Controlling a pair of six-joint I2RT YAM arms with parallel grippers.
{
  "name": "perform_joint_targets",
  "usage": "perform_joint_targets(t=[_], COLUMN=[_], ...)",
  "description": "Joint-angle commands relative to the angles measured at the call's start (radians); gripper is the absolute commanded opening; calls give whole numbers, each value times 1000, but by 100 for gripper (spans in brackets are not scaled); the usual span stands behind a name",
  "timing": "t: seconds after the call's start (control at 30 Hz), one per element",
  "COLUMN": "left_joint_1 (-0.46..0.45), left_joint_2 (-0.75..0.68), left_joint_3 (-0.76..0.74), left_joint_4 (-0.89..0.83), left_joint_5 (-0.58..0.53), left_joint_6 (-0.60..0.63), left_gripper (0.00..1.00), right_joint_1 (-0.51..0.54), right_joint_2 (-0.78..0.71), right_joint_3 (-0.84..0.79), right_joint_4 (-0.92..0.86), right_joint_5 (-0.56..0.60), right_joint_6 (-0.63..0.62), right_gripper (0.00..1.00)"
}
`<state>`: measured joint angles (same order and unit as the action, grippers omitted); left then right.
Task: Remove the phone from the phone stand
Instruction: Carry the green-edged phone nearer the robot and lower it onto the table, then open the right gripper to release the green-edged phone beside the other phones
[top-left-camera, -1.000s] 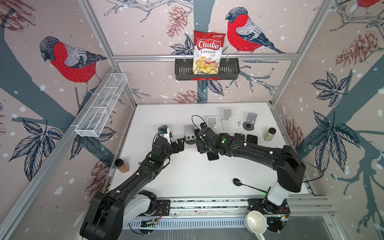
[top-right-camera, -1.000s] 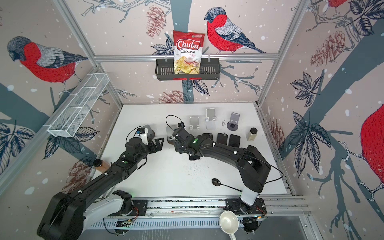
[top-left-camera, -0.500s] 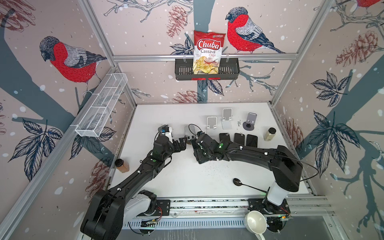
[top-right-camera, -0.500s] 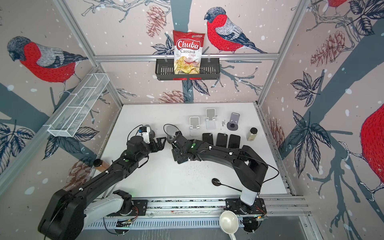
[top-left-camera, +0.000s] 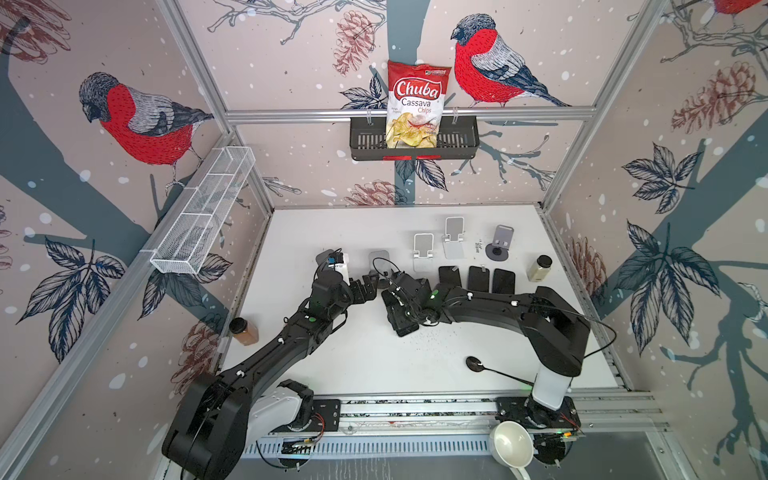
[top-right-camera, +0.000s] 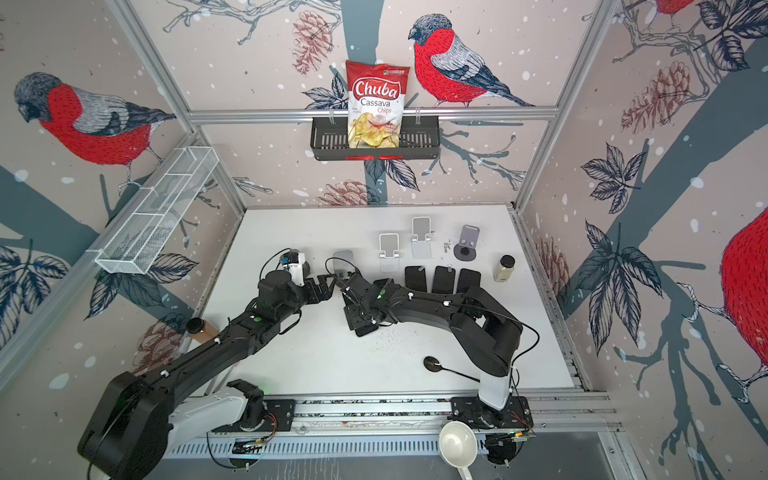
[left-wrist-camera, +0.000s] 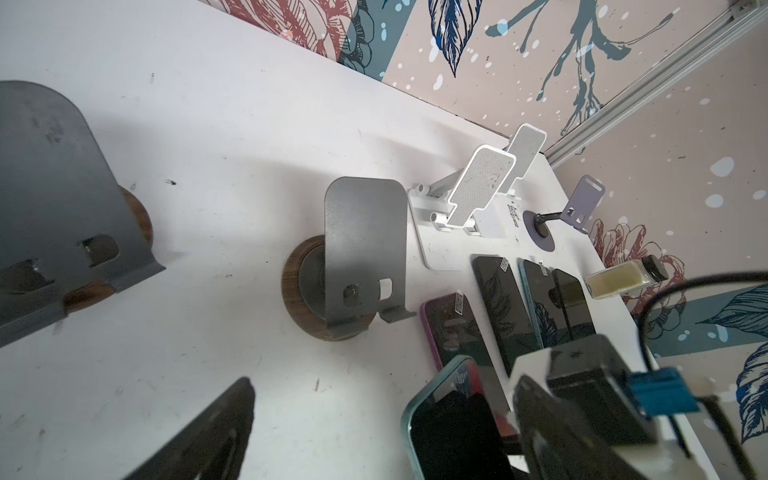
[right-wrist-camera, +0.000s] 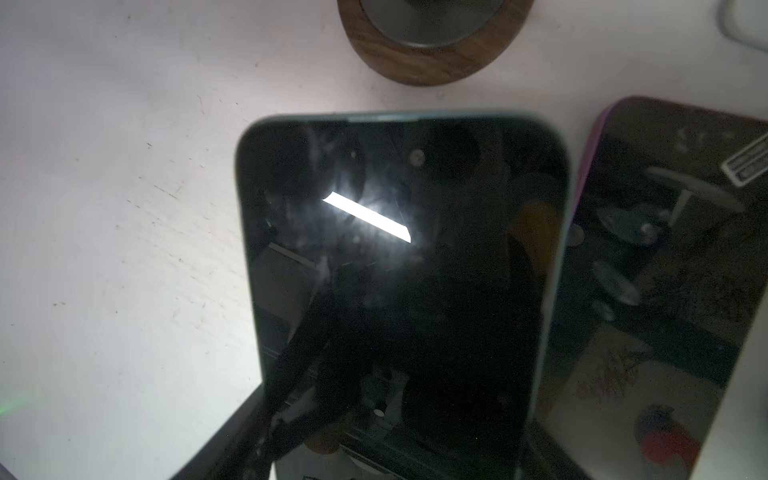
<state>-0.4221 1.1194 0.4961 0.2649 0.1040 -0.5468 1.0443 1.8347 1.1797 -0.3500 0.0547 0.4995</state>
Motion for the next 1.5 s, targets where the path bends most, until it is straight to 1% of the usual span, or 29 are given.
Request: perform_joint_targets(t=[0.0, 0.13, 0.2, 0.37, 0.7, 0.83, 1.03, 1.17, 1.47], left_joint_1=[-11, -39, -45, -46, -46, -46, -46, -46, -46], left_joint_2=[15, 37, 47, 35, 12, -11, -35, -45, -44], left_joint_3=[15, 37, 36, 12, 25, 22, 19, 10, 4], left_joint_4=[21, -38, -49, -21, -32, -21, -27, -22, -24], left_joint_5=[-12, -52, -55, -54, -63, -70, -76, -75, -79], left_joint_6=[11, 26, 28, 18, 35, 30, 27, 23, 29], left_gripper=[96, 96, 96, 96, 96, 96, 96, 96, 96], right_joint_1=[2, 0, -1, -4, -8, -7, 0, 12, 21], right_joint_2=[20, 36, 41, 61, 94, 104, 123, 142, 165], right_joint_3=[7, 16, 22, 31, 36, 48, 69, 81, 92], right_joint_4=[11, 8, 4, 3, 15, -5, -40, -60, -65], right_joint_5=[-17, -24, -22, -36, -48, -41, -32, -10, 1], right_joint_6=[10, 10, 8, 2, -2, -7, -7, -6, 4], right_gripper=[71, 71, 71, 71, 72, 72, 76, 77, 77])
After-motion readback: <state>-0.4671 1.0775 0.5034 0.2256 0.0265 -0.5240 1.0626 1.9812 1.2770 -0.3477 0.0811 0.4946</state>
